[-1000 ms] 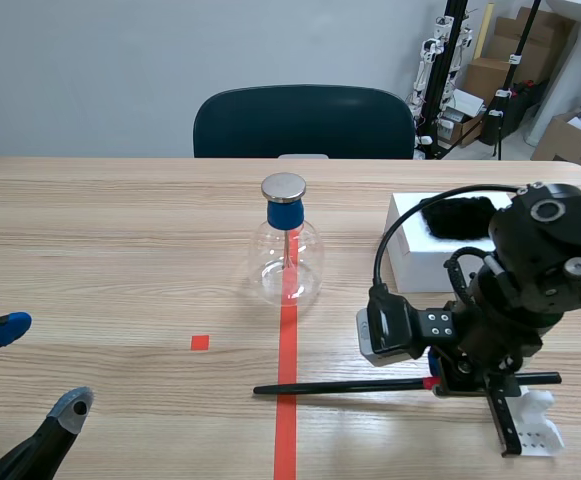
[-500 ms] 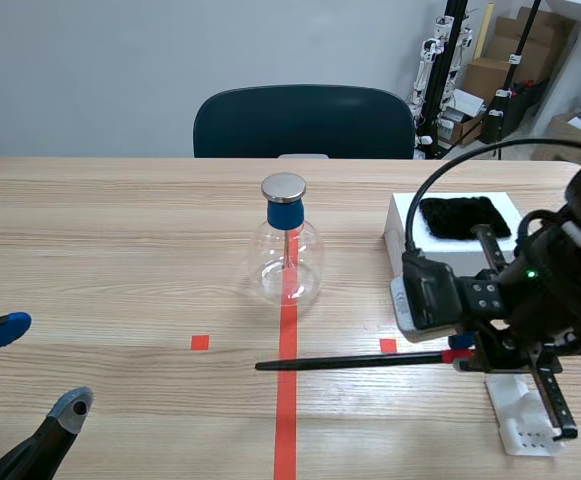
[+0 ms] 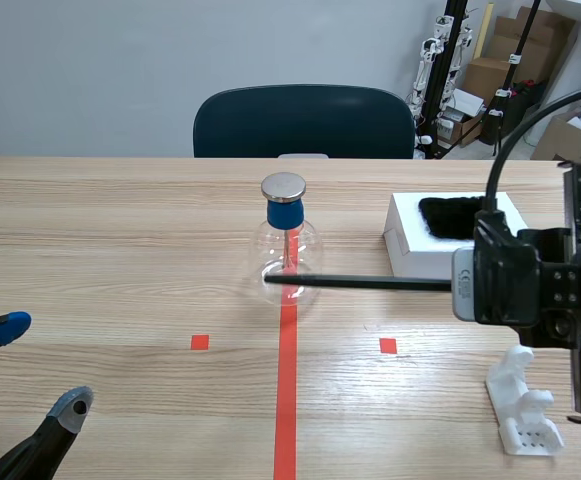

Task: Do the electroscope experiment. pick up the black charging rod

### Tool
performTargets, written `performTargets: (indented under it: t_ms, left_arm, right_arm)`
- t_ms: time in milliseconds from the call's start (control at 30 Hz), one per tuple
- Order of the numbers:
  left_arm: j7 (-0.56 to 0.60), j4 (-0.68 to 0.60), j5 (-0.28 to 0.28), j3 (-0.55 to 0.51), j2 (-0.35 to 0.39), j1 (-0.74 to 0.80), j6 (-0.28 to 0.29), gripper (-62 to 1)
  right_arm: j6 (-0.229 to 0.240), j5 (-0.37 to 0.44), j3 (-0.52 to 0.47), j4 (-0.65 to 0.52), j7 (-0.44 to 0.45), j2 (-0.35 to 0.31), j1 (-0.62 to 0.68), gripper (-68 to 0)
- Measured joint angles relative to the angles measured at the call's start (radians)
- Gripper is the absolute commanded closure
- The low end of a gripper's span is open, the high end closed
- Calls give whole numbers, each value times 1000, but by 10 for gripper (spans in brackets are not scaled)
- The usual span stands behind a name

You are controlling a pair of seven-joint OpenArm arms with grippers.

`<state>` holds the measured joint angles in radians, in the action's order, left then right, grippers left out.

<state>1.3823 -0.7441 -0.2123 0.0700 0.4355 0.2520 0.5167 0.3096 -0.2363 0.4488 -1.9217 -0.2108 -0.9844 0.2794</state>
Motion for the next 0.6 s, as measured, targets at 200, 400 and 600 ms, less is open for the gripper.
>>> performTargets:
  t_ms: [200, 400, 600]
  left_arm:
    - [0, 0, 0, 0, 0, 0, 0, -623]
    - [0, 0, 0, 0, 0, 0, 0, -623]
    - [0, 0, 0, 0, 0, 0, 0, -623]
  right_arm:
    - [-445, -399, -139, -28, 130, 150, 296, 1]
    - [-685, -663, -180, -30, 194, 349, 544, 1]
    - [-811, -743, -220, -31, 240, 480, 660, 1]
